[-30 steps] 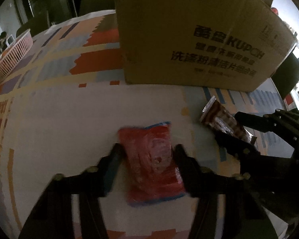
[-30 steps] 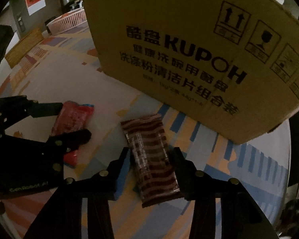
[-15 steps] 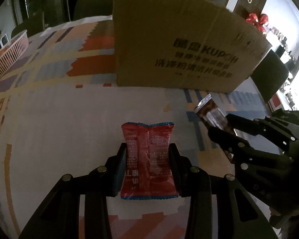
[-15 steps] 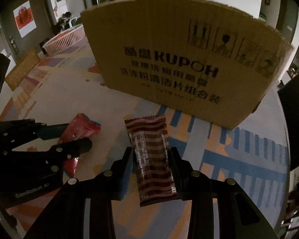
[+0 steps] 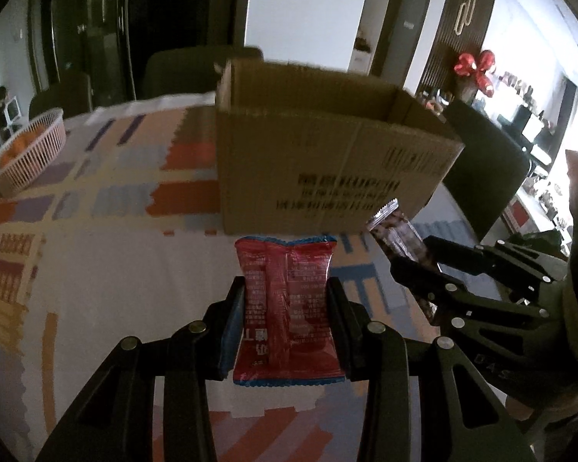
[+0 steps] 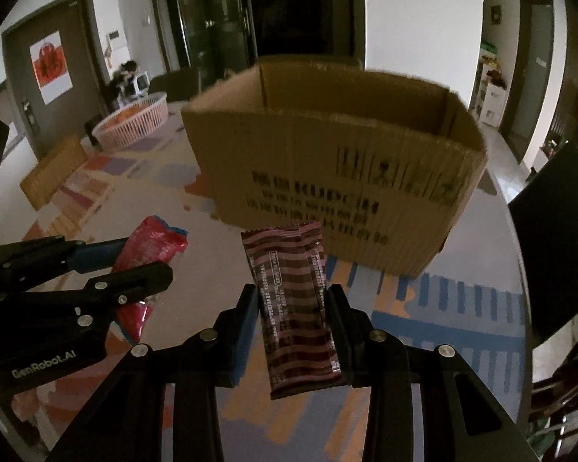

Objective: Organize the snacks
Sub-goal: 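Lift both held items and carry them over the cardboard box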

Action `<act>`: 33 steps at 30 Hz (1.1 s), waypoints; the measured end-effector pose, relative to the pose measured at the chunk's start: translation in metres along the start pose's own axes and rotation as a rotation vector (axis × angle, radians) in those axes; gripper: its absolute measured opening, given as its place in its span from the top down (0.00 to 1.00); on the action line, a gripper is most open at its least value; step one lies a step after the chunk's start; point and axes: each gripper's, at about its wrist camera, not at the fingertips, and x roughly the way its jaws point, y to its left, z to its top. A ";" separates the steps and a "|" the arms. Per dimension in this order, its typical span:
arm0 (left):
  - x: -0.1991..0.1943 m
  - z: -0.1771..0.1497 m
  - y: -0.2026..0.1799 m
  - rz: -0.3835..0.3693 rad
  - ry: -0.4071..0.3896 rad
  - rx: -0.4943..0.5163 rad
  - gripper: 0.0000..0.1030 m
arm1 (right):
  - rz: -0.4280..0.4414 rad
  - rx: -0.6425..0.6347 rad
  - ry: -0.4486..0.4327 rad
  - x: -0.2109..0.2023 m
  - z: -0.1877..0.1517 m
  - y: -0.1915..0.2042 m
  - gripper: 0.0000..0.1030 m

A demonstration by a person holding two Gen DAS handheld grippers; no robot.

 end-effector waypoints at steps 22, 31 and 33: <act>-0.064 0.059 -0.014 -0.014 -0.224 0.053 0.61 | -0.036 0.030 -0.234 -0.072 0.054 -0.005 0.63; -0.070 0.096 -0.020 -0.012 -0.276 0.090 0.61 | -0.061 0.039 -0.264 -0.078 0.080 -0.018 0.63; -0.068 0.106 -0.020 -0.013 -0.278 0.096 0.61 | -0.065 0.043 -0.265 -0.077 0.085 -0.020 0.63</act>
